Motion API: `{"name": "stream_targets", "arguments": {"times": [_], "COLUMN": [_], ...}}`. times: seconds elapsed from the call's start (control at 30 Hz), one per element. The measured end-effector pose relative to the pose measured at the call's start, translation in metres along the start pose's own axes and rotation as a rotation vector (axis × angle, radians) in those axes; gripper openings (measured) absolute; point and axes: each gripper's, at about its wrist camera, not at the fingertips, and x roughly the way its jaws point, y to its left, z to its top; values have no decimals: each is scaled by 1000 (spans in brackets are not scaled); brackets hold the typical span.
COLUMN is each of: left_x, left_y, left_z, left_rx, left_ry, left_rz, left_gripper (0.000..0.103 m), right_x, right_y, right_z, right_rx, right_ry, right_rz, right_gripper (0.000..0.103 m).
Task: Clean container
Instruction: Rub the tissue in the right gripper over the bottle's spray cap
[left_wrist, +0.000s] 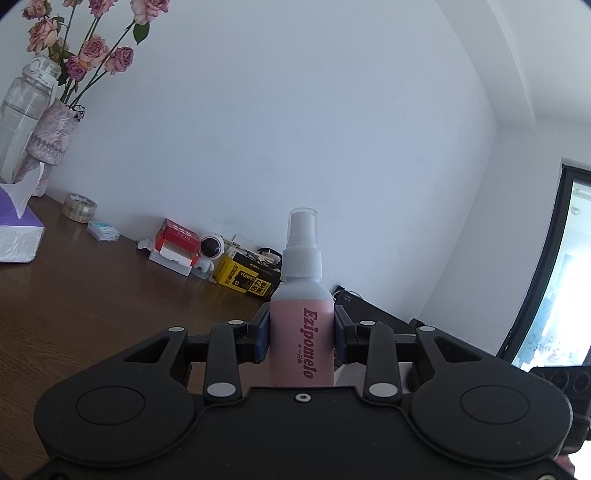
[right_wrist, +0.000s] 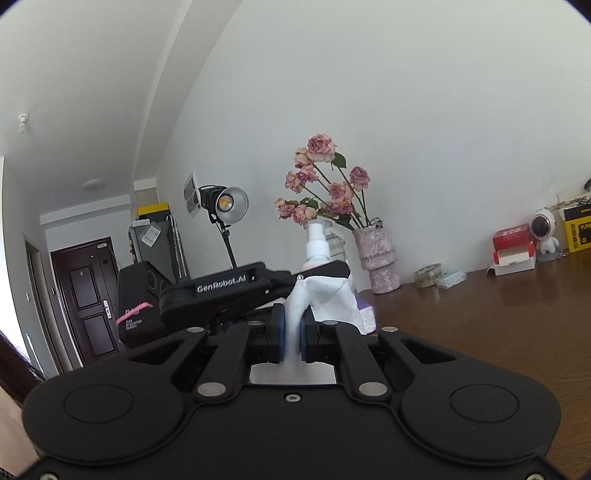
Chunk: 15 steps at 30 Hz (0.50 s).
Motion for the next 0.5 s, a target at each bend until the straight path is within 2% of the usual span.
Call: {"name": "stream_targets", "arguments": {"times": [0.23,0.43,0.5], "left_x": [3,5,7], "left_y": [-23,-37,-42], "left_z": [-17,-30,-34], "left_rx": [180,311,362], "left_ry": [51,76,84], "left_rz": [7,39,67], "left_gripper": [33,33,33], "right_x": [-1,20,27], "right_y": [-13,0,9], "right_z": [21,47,52], "right_rx": [31,-78,-169], "right_ry": [-23,114,156], "right_rz": [-6,42,8], "right_gripper": [8,8,8]}}
